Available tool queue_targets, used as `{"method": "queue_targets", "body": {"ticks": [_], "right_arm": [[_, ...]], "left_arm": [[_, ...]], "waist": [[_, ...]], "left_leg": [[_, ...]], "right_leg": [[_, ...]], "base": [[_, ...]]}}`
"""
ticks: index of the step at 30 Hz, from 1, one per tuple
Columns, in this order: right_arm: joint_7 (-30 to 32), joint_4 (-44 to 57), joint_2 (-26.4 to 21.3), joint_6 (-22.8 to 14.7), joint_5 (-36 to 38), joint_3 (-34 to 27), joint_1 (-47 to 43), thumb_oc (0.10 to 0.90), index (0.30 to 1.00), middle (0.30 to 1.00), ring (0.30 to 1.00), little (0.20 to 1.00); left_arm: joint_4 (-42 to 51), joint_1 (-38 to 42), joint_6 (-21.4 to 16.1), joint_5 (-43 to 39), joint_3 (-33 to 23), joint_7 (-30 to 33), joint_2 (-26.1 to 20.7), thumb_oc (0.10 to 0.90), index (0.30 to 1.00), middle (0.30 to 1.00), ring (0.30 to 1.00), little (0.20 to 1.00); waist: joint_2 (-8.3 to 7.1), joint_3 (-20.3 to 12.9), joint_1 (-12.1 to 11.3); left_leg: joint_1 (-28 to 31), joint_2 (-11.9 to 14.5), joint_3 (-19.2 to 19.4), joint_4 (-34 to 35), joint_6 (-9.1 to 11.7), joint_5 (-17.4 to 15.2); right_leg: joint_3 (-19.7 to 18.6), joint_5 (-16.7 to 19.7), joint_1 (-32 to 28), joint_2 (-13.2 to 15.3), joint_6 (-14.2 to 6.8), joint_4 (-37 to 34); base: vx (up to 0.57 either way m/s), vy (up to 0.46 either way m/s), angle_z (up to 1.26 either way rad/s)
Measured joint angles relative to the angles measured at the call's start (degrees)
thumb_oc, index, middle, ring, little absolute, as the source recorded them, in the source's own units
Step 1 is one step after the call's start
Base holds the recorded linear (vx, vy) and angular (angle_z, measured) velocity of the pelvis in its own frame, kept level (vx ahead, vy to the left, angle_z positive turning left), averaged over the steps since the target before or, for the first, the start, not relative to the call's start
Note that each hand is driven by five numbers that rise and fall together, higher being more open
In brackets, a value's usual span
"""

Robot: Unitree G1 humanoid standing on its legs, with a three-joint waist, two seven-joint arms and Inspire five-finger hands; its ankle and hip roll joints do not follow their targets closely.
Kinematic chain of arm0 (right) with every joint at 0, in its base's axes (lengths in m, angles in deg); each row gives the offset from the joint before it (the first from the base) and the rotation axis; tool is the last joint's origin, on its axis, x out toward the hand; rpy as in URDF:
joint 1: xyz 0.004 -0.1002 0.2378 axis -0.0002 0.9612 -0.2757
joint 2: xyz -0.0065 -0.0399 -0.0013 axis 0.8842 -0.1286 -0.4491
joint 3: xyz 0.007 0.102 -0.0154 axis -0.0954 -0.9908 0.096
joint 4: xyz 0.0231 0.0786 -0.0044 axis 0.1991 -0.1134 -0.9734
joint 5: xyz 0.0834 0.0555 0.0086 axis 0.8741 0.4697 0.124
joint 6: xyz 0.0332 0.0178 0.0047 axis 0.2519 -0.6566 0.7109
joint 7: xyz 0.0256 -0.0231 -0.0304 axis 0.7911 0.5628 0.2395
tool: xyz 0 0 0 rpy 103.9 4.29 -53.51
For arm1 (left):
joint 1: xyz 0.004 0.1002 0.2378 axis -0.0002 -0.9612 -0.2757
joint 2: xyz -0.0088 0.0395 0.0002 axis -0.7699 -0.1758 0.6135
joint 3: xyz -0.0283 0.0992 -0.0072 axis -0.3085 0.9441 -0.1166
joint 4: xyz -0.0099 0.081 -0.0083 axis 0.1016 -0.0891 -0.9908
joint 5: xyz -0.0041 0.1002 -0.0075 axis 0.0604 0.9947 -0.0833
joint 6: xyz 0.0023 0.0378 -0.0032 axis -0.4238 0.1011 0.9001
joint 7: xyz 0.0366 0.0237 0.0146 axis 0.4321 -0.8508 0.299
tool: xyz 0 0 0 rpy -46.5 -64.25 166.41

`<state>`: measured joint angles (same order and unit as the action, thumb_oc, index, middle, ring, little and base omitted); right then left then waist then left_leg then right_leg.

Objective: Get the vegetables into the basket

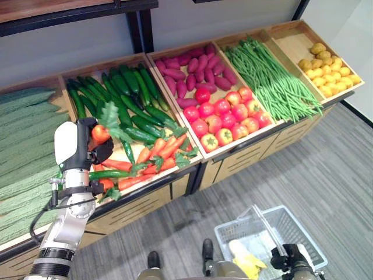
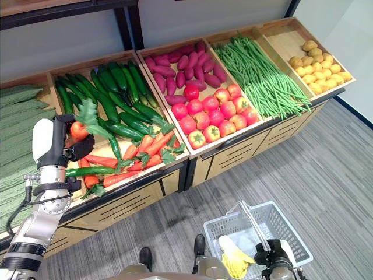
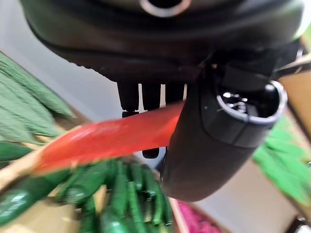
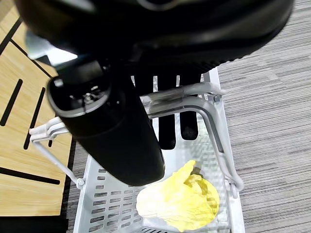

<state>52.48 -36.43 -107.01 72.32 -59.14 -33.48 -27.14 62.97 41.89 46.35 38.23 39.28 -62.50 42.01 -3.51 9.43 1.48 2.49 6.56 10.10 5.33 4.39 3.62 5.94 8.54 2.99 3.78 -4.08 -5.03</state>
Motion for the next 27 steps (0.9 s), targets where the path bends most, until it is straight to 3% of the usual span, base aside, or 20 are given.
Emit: {"method": "queue_targets", "body": {"ticks": [5, 10, 21, 27], "right_arm": [[-0.16, 0.41, 0.25, 0.03, 0.02, -0.02, 0.56, 0.400, 0.300, 0.300, 0.300, 0.300], [-0.33, 0.63, 0.27, 0.05, 0.03, -0.20, 0.31, 0.400, 0.300, 0.300, 0.300, 0.300], [-0.53, 0.07, 0.26, 0.12, 0.07, -0.72, 2.28, 0.400, 0.300, 0.300, 0.300, 0.300], [-0.69, -0.20, 0.25, 0.17, 0.09, -0.88, 2.71, 0.400, 0.300, 0.300, 0.300, 0.300]], "left_arm": [[8.07, -1.71, -2.69, -14.54, 0.04, -2.98, 6.46, 0.400, 0.300, 0.300, 0.300, 0.300], [9.81, -2.77, -3.75, -26.03, 0.48, -9.21, 7.38, 0.400, 0.300, 0.300, 0.300, 0.300], [9.78, -5.91, -3.74, -25.57, 0.47, -11.55, 6.11, 0.400, 0.300, 0.300, 0.300, 0.300], [9.78, -5.91, -3.59, -19.30, 0.61, -11.42, 1.73, 0.400, 0.300, 0.300, 0.300, 0.300]], "waist": [[0.02, -0.08, -0.23], [0.10, -0.19, -0.22], [1.13, -2.31, -0.40], [1.18, -2.40, -0.38]], "left_leg": [[0.11, -0.33, -0.16, -0.26, 0.27, 0.32], [0.96, -0.52, -0.29, -0.24, 0.15, 0.24], [1.09, -0.97, -0.13, -0.01, -0.21, 0.02], [1.10, -0.97, -0.05, 0.00, -0.31, -0.06]], "right_leg": [[0.47, 0.31, -0.33, 0.37, 0.41, 0.04], [0.58, 0.24, -1.25, 0.55, 0.33, 0.03], [0.34, -0.01, -1.29, 0.97, -0.02, -0.01], [0.25, -0.17, -1.24, 0.97, -0.24, -0.06]], "base": [[0.00, 0.003, 0.03], [0.00, 0.000, 0.00], [0.00, 0.000, 0.00], [0.00, 0.000, 0.00]]}}
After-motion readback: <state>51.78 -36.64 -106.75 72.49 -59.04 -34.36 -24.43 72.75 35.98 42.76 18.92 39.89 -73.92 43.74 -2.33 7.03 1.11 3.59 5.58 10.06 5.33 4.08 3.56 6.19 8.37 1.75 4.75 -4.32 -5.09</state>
